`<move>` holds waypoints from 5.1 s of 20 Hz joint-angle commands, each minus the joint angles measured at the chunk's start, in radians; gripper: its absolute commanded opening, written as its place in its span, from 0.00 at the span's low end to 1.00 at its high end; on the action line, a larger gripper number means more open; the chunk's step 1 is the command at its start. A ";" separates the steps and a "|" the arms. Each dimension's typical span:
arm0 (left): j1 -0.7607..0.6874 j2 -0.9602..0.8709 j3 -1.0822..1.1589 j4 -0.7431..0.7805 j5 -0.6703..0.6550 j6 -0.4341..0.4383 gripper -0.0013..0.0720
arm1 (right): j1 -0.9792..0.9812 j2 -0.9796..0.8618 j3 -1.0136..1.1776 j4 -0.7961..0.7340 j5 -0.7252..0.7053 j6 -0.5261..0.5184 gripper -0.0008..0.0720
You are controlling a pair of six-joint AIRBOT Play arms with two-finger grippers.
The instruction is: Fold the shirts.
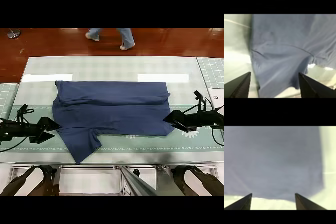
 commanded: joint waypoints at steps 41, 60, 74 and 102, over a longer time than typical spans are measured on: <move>-0.169 -0.029 0.130 -0.176 0.229 0.097 0.06 | -0.011 -0.294 0.308 0.062 0.027 -0.062 0.04; -0.315 -0.875 1.094 -0.176 0.166 -0.102 0.06 | 0.047 -0.843 0.887 0.231 -0.031 -0.003 0.04; -0.193 -0.527 0.914 0.191 0.171 -0.176 0.97 | -0.100 -0.870 0.887 0.044 0.174 0.058 0.87; -1.167 -0.769 1.025 -0.064 0.523 -0.077 0.06 | 0.044 0.136 0.359 -0.050 0.178 0.026 0.04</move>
